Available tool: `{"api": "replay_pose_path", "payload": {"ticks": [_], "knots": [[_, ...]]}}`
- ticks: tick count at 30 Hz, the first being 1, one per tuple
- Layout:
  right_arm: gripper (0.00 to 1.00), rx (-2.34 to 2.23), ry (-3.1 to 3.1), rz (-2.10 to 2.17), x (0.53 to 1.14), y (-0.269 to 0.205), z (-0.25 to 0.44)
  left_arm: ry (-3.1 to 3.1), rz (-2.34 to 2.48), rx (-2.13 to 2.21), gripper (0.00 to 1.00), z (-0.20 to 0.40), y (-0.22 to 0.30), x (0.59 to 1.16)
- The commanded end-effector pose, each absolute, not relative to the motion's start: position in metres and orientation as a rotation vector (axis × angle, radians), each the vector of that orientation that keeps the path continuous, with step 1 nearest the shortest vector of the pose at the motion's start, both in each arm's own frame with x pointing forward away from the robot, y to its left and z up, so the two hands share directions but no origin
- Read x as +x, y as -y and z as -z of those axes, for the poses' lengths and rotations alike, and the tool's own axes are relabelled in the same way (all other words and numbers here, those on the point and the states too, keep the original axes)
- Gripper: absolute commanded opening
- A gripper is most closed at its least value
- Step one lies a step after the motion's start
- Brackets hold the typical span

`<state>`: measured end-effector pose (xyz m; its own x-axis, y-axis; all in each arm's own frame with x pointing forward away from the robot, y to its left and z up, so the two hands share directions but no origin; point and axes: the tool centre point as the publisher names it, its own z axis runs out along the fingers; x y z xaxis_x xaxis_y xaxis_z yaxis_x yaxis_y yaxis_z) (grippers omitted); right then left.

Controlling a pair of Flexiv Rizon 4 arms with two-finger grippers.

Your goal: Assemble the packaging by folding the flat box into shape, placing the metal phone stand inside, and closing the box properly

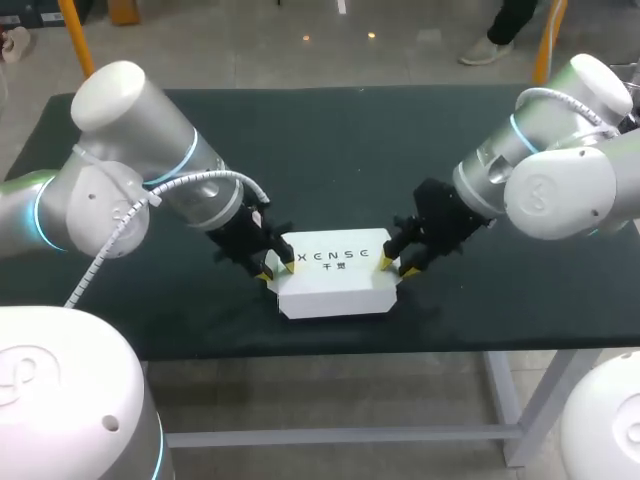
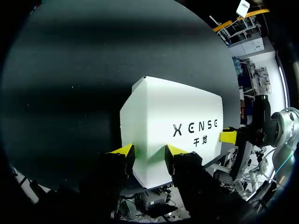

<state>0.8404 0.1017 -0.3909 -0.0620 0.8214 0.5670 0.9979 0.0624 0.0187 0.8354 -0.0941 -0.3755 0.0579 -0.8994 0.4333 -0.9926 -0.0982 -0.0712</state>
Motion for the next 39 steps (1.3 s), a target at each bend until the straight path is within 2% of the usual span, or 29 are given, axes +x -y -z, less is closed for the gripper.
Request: {"api": "replay_pose_path", "payload": {"ticks": [1,39], "knots": [[0.48,-1.795,1.933,0.591,0.842,-0.104,0.395,1.915,-0.545,2.081,0.45,0.380,0.098,0.835],[0.47,-1.739,1.863,0.631,0.845,-0.118,0.393,1.759,-0.484,2.033,0.47,0.375,0.105,0.837]]}}
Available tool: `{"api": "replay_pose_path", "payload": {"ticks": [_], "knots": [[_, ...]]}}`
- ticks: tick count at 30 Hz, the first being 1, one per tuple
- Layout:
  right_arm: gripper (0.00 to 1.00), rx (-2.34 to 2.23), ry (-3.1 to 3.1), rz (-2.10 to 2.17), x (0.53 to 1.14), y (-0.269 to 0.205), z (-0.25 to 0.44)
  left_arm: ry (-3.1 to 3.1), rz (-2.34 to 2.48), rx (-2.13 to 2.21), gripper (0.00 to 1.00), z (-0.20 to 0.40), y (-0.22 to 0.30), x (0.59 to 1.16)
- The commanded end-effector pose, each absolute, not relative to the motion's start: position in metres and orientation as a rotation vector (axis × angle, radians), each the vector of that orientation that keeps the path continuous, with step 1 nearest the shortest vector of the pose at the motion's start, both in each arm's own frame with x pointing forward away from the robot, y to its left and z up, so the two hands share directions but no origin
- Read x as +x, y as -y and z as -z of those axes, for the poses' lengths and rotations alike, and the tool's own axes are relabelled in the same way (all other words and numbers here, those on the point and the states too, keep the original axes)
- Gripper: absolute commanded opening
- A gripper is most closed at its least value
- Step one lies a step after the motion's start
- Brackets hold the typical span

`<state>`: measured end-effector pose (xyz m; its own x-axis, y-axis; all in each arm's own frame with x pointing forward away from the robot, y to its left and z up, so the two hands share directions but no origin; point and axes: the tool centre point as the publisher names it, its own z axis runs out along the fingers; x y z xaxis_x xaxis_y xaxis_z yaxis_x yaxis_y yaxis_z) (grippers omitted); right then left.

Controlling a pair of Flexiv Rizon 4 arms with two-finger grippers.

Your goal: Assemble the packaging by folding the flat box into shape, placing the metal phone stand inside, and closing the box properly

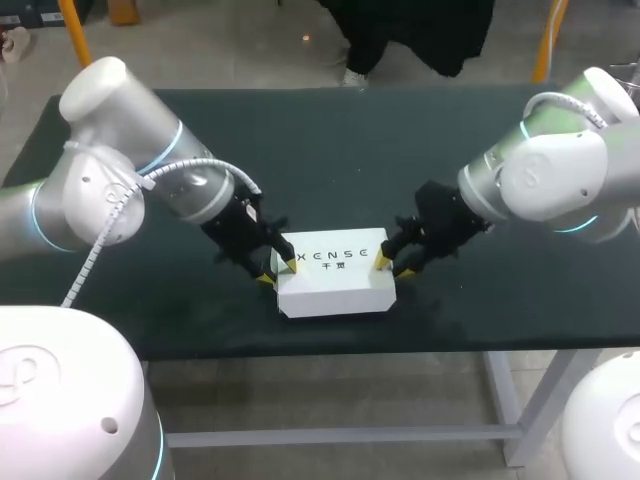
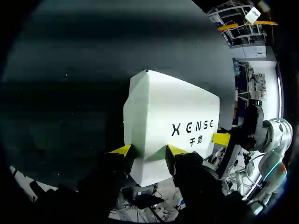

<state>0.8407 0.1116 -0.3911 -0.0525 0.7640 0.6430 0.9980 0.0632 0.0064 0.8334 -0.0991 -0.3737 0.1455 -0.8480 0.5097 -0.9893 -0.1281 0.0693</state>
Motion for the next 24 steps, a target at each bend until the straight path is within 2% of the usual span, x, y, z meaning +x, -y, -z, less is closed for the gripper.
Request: {"api": "replay_pose_path", "payload": {"ticks": [1,5,11,15,17,24], "knots": [[0.48,-1.741,1.862,0.628,0.8451,-0.1183,0.3935,1.758,-0.482,2.032,0.47,0.3749,0.1053,0.8371],[0.47,-1.746,1.848,0.614,0.8468,-0.1169,0.3949,1.753,-0.479,2.032,0.47,0.3745,0.1047,0.8376],[0.48,-1.745,1.844,0.613,0.8471,-0.1161,0.3952,1.752,-0.478,2.033,0.56,0.3745,0.1037,0.8378],[0.48,-1.745,1.844,0.613,0.8471,-0.1161,0.3952,1.752,-0.478,2.033,0.50,0.3745,0.1037,0.8378],[0.48,-1.745,1.844,0.613,0.8471,-0.1161,0.3952,1.752,-0.478,2.033,0.51,0.3745,0.1037,0.8378],[0.48,-1.745,1.844,0.613,0.8471,-0.1161,0.3952,1.752,-0.478,2.033,0.48,0.3745,0.1037,0.8378]]}}
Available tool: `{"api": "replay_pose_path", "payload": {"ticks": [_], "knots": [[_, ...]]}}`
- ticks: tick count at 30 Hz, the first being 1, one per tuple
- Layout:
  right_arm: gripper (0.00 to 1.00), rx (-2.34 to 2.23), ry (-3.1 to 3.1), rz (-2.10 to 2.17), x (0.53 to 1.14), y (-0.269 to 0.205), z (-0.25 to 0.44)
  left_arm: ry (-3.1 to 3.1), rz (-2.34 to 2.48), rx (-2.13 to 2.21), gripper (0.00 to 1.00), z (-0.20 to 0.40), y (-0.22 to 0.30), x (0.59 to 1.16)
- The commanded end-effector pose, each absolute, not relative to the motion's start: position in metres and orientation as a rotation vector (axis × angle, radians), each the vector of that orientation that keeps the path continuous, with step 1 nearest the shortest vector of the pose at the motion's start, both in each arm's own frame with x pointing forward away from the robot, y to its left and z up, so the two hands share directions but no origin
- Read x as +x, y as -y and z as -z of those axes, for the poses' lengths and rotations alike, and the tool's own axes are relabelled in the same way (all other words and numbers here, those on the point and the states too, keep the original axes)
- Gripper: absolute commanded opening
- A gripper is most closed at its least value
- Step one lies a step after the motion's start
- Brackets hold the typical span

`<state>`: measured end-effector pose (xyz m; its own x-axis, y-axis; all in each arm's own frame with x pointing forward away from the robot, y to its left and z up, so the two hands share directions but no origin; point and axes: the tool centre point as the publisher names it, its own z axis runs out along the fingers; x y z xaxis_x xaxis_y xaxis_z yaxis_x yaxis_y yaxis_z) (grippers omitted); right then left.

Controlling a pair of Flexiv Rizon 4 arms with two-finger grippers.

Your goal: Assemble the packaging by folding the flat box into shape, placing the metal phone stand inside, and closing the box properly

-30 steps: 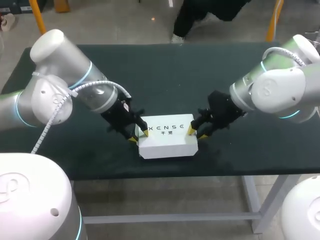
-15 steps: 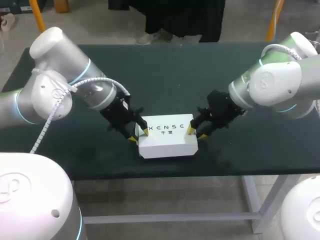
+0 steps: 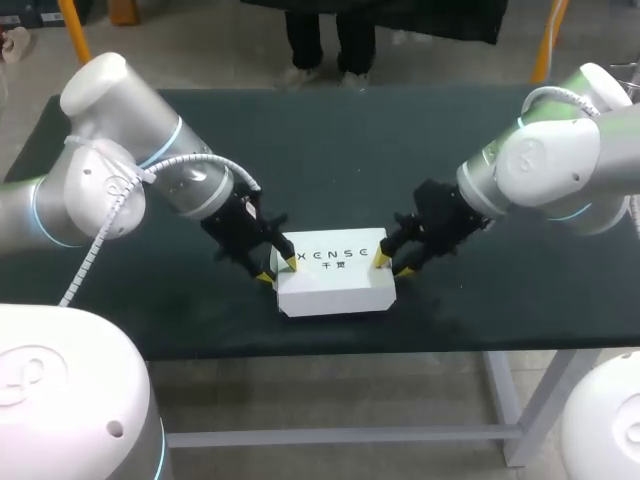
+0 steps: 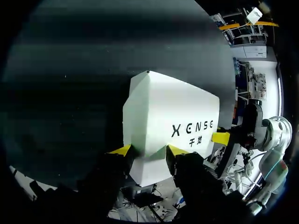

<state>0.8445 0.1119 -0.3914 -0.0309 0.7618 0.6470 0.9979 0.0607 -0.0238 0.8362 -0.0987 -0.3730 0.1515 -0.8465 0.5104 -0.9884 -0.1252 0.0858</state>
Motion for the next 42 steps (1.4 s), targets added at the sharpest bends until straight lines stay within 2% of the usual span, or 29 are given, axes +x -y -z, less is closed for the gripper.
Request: {"api": "replay_pose_path", "payload": {"ticks": [1,14,25,30,34,37,42], "knots": [[0.48,-1.745,1.844,0.613,0.8471,-0.1161,0.3952,1.752,-0.478,2.033,0.49,0.3745,0.1037,0.8378],[0.47,-1.745,1.844,0.613,0.8471,-0.1161,0.3952,1.752,-0.478,2.033,0.44,0.3745,0.1037,0.8378],[0.47,-1.745,1.844,0.613,0.8471,-0.1161,0.3952,1.752,-0.478,2.033,0.44,0.3745,0.1037,0.8378],[0.49,-1.745,1.844,0.613,0.8471,-0.1161,0.3952,1.752,-0.477,2.030,0.42,0.3745,0.1038,0.8378],[0.58,-1.742,1.843,0.612,0.8476,-0.1175,0.3955,1.755,-0.473,2.024,0.42,0.3746,0.1045,0.8381],[0.60,-1.738,1.844,0.611,0.8475,-0.1187,0.3954,1.755,-0.469,2.008,0.43,0.3748,0.1048,0.8382],[0.53,-1.734,1.842,0.605,0.8475,-0.1203,0.3958,1.747,-0.467,2.001,0.42,0.3751,0.1046,0.8384]]}}
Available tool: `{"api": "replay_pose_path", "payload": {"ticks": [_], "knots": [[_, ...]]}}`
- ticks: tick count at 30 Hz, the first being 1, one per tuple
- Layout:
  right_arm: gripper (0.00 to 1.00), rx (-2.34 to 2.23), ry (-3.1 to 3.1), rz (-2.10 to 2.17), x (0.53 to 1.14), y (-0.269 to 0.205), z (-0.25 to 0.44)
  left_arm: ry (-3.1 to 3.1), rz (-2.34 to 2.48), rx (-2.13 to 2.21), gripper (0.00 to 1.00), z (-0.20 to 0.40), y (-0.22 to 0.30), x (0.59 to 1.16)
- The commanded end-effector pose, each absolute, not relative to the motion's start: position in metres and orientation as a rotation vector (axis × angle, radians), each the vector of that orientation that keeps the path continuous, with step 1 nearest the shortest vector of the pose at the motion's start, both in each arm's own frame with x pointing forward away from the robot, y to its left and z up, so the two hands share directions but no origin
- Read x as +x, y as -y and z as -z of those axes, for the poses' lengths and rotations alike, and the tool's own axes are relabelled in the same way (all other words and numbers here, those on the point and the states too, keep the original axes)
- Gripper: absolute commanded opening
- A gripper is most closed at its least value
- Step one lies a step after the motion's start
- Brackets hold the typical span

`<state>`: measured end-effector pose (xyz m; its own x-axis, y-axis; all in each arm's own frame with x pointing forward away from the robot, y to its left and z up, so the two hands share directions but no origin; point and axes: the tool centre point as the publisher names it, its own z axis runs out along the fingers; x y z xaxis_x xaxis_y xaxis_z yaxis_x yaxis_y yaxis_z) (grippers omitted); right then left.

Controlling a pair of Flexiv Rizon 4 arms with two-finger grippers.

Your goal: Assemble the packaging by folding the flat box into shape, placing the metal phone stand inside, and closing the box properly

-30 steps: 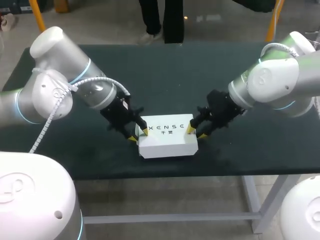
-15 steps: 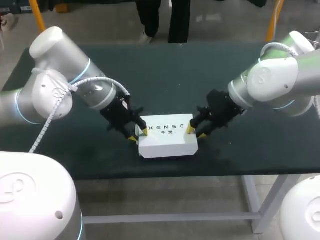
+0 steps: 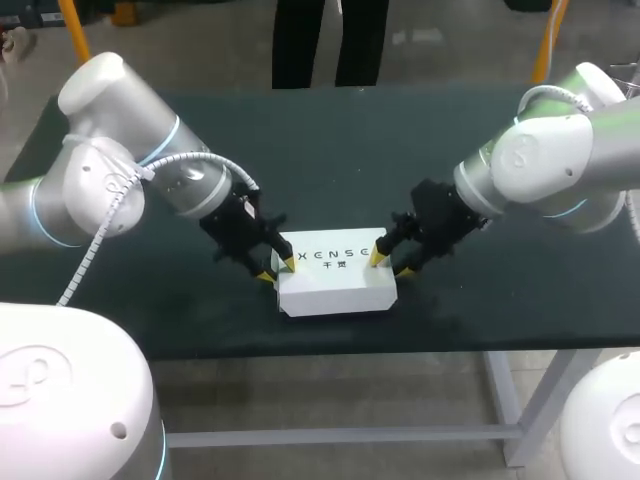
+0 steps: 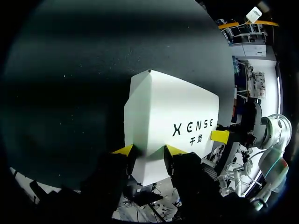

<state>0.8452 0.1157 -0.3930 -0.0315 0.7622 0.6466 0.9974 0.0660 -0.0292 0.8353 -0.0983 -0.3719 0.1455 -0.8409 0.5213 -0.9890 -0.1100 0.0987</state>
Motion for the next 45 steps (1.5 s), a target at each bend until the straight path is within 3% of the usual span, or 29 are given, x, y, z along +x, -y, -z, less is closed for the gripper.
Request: {"api": "replay_pose_path", "payload": {"ticks": [1,45], "knots": [[0.52,-1.733,1.841,0.604,0.848,-0.120,0.396,1.747,-0.467,2.000,0.42,0.375,0.105,0.838],[0.50,-1.687,1.757,0.518,0.854,-0.116,0.384,1.705,-0.362,1.924,0.46,0.363,0.100,0.842]]}}
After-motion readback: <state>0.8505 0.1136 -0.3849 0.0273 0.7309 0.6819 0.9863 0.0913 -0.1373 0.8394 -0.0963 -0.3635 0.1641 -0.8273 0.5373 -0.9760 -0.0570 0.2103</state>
